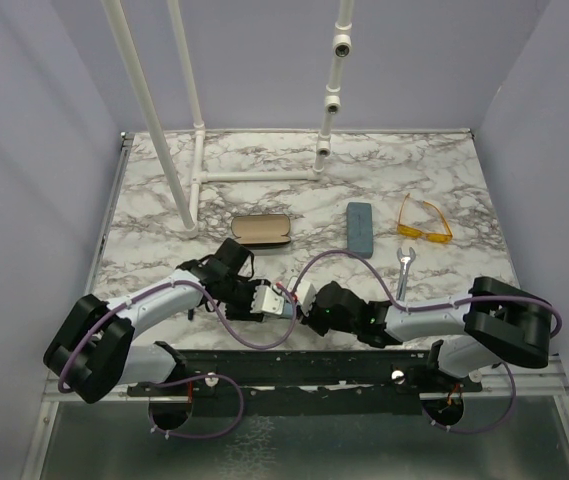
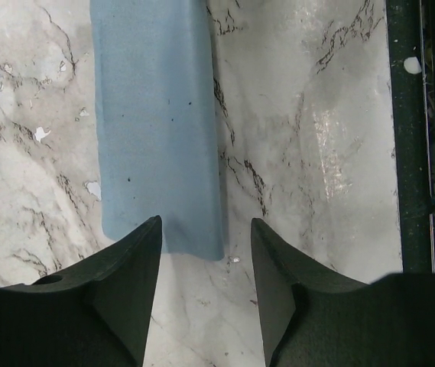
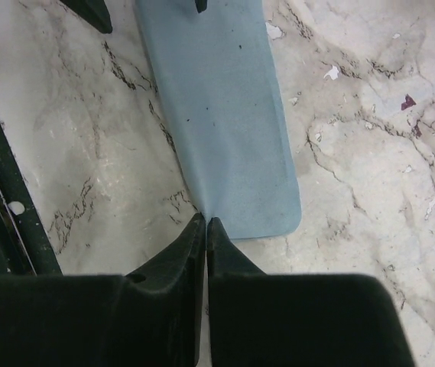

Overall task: Organize the sunglasses
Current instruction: Pick up the glasses cleaning cloth from the center of the board.

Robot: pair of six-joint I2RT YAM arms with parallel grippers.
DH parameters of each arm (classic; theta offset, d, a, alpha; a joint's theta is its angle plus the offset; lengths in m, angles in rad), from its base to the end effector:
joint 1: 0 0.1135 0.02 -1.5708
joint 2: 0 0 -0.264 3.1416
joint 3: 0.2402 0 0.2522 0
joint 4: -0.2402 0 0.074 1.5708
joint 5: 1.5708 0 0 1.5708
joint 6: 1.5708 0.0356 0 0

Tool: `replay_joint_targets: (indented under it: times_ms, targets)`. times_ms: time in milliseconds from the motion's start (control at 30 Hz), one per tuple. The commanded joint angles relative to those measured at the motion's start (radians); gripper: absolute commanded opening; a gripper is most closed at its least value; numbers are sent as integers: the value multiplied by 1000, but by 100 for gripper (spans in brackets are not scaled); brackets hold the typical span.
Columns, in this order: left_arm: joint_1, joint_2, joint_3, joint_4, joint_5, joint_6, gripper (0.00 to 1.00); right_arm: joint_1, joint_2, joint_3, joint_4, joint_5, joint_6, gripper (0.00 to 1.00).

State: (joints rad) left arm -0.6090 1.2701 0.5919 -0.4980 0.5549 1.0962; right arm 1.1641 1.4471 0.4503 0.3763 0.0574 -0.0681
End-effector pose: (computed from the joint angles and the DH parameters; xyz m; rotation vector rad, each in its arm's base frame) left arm 0.1617 -0.1357 0.1624 2.0321 1.5814 -0.5866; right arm 0.1047 0.2379 0.1387 -1.2701 1.8512 0.5467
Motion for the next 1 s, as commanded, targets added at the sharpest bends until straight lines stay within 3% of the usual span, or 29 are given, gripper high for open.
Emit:
replay_joint_targets:
  times_ms: [0, 400, 967]
  targets:
    - [-19, -7, -20, 39, -39, -36, 51, 6, -19, 12, -21, -10, 0, 3]
    - [-40, 6, -45, 85, -28, -35, 48, 3, -51, 46, -37, -40, 51, 1]
    - [-47, -15, -90, 85, -153, -75, 29, -20, -80, 39, -64, -33, 65, 1]
